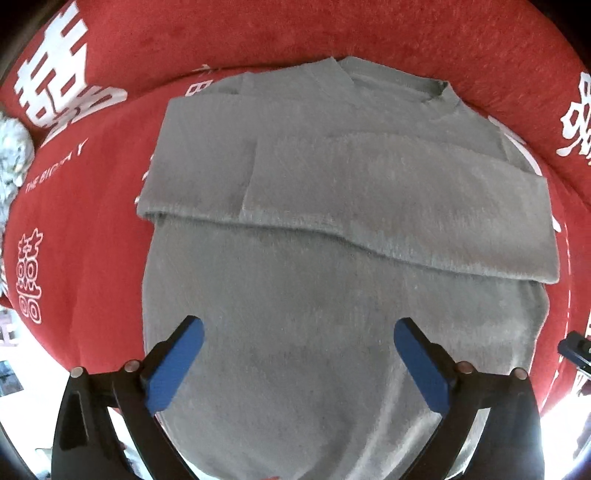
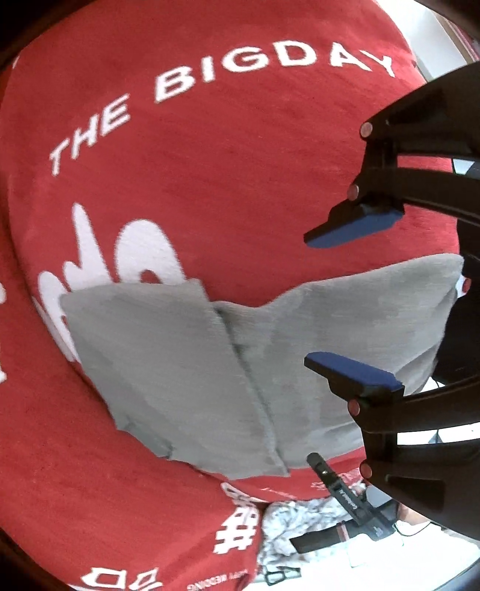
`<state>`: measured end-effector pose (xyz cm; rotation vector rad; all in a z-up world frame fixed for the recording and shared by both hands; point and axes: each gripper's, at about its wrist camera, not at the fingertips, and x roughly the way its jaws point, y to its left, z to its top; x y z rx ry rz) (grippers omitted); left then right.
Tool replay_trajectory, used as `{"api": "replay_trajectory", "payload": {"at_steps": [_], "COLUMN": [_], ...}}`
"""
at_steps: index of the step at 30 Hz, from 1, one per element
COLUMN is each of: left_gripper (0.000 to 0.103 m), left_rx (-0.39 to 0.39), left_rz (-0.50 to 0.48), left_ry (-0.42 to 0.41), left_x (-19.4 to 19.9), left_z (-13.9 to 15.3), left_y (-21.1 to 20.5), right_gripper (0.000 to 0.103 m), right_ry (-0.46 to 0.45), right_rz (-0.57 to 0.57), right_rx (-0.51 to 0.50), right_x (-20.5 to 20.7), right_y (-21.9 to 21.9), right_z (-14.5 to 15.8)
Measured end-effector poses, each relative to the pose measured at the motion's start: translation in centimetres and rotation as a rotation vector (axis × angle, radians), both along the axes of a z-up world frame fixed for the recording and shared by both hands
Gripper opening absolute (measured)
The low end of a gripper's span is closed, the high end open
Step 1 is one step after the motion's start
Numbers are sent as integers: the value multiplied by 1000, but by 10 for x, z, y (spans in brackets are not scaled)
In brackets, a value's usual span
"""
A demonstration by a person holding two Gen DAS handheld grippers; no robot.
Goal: Fold small clothes
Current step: 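Move both open tools to the hem of the narrow folded sweater, then grasp the sweater hem with both tools and lift it up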
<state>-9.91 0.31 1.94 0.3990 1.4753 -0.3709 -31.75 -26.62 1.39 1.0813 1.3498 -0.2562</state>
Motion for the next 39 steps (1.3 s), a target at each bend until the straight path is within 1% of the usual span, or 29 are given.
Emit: {"api": "replay_trajectory", "payload": {"at_steps": [4,6,8,12,14,16,19,22,24,27,31,33,35,37,39], "left_gripper": [103,103,103,103,103,103,103,103,103,103,103,103,103,103,103], "left_rx": [2,-3,-1,-2,-9,-24,-44,-51,-53,-58,-86,-105,-130,-140,-149], "left_rz": [1,4,18,28,23,16,19,21,32,63,103,118,119,106,96], "left_ry": [20,40,59,82,101,150,194,215,229,263,337,381,423,438,438], "left_x": [-11,-16,-20,-25,-30,-37,-49,-58,-63,-68,-72,-76,-80,-88,-95], "left_z": [2,1,-1,-7,-11,-18,-22,-27,-33,-47,-70,-81,-89,-93,-93], "left_y": [11,19,30,54,68,84,110,138,156,183,209,216,220,219,216], "right_gripper": [63,68,71,71,71,71,71,71,71,71,72,72,72,72,72], "right_ry": [4,2,-4,-15,-23,-25,-4,31,52,59,49,40,25,7,-8], "right_rz": [4,-7,-17,-12,-2,14,36,67,69,63,82,109,123,127,143], "right_rx": [33,56,83,125,145,170,209,214,213,206,229,216,237,262,265], "right_x": [-7,-12,-17,-31,-40,-54,-75,-95,-107,-120,-123,-121,-119,-115,-109], "right_y": [14,20,26,44,55,69,92,114,125,137,153,162,170,179,188], "right_z": [-6,-9,-11,-14,-14,-15,-22,-33,-41,-56,-69,-68,-68,-67,-66]}}
